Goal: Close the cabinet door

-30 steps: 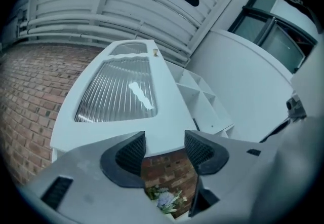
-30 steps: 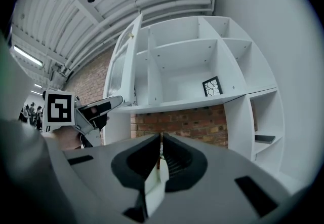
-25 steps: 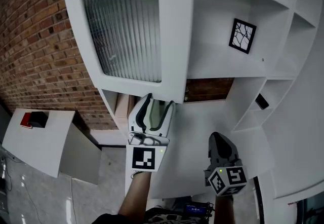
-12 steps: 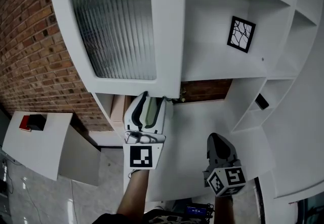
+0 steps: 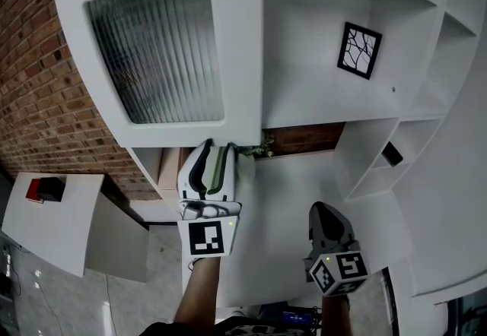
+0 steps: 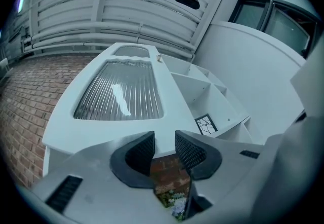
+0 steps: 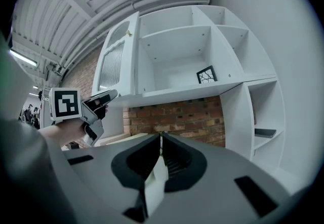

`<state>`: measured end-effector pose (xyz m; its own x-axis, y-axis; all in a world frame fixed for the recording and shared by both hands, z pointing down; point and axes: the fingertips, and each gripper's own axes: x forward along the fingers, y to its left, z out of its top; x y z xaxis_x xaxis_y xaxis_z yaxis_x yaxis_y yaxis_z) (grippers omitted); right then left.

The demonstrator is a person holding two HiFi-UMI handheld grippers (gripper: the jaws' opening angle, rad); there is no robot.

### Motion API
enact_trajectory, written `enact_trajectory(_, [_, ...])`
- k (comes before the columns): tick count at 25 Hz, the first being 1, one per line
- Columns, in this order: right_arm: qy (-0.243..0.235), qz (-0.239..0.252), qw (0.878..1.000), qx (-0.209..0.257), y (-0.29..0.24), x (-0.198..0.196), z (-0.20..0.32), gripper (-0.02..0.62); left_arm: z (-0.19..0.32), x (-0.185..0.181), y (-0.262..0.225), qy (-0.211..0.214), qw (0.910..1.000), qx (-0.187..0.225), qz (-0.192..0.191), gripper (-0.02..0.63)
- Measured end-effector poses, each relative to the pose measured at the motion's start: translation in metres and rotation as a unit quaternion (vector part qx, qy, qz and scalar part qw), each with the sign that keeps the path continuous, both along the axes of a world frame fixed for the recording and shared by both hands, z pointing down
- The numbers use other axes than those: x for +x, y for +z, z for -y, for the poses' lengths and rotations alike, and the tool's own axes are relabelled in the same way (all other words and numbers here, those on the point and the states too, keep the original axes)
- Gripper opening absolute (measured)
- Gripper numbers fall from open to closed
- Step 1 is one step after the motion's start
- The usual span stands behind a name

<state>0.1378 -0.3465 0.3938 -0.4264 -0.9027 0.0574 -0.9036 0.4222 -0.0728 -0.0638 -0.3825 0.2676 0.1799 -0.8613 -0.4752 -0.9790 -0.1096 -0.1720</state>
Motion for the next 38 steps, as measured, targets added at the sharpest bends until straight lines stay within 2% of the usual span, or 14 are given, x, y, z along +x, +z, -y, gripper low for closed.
enact_trajectory(13, [0.001, 0.004, 1.000, -0.008, 0.005, 0.001, 0.023, 0.008, 0.021, -0.009, -0.002, -0.005, 0.9998, 0.008, -0.017, 0.094])
enact_trajectory(17, [0.004, 0.005, 1.000, -0.003, 0.004, 0.003, 0.023, 0.008, 0.021, -0.010, -0.002, -0.010, 0.9999, 0.005, -0.010, 0.091])
enact_trajectory(23, [-0.003, -0.003, 1.000, 0.000, 0.003, -0.002, 0.016, 0.003, 0.015, -0.001, -0.002, 0.034, 0.9991, -0.012, -0.020, 0.101])
enact_trajectory(26, [-0.001, -0.014, 1.000, 0.009, -0.003, -0.006, 0.009, 0.003, 0.007, -0.003, 0.009, 0.040, 0.9984, -0.032, -0.025, 0.101])
enact_trajectory(30, [0.019, 0.000, 0.999, 0.030, -0.003, -0.004, -0.002, 0.003, -0.011, -0.007, 0.033, 0.055, 0.9955, -0.068, -0.038, 0.087])
enact_trajectory(35, [0.031, -0.029, 0.999, 0.024, 0.003, -0.017, -0.016, 0.003, -0.036, -0.008, 0.068, 0.070, 0.9900, -0.121, -0.020, 0.044])
enact_trajectory(38, [0.028, -0.029, 0.999, 0.022, 0.002, -0.028, -0.029, 0.003, -0.052, -0.009, 0.088, 0.084, 0.9854, -0.147, -0.012, 0.031])
